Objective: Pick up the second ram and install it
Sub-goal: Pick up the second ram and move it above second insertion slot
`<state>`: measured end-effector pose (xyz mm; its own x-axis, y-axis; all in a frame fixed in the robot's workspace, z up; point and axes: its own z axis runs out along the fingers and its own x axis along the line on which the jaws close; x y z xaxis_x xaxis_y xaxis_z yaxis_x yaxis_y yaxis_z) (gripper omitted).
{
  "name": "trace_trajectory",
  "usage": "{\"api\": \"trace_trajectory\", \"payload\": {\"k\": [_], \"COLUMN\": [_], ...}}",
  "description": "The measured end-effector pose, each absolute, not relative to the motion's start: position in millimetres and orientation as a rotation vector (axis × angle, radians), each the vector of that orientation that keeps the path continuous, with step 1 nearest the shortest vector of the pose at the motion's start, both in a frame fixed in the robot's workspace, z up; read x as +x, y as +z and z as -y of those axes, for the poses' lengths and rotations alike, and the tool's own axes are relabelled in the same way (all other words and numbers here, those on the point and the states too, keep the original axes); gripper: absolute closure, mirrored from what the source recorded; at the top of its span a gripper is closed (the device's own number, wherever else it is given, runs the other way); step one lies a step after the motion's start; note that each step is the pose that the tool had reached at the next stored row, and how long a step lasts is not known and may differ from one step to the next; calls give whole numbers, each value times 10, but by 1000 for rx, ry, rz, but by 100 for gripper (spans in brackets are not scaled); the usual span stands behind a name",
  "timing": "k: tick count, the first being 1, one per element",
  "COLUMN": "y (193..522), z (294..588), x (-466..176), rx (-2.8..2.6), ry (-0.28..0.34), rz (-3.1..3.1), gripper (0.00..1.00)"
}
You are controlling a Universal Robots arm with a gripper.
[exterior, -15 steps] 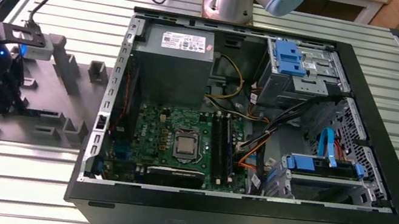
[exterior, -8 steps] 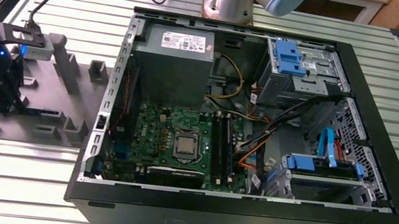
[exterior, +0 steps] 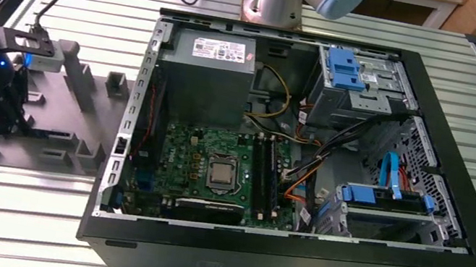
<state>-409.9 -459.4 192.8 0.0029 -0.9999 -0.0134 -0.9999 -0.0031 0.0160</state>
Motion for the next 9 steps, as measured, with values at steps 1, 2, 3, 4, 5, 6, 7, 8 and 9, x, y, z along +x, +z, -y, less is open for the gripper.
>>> {"api": "trace_trajectory", "payload": {"k": [1, 2, 3, 4, 5, 6, 7, 8, 9], "y": [1942, 1959, 1978, 2008, 2038, 2070, 2107, 2144, 2181], "z": [4594, 4593, 4594, 4594, 4593, 4594, 4594, 4594, 4593], "x": [-4099, -4099, -4099, -4099, -4099, -4099, -4099, -4099, -4100], "rx": [2223, 2223, 2223, 2223, 2223, 2223, 2223, 2223, 2223], "ry": [-33, -33, -33, -33, -33, -33, -33, -33, -33], "rz": [2217, 2217, 2217, 2217, 2217, 2217, 2217, 2217, 2217], "gripper": [86, 86, 86, 86, 86, 86, 86, 86, 86]}}
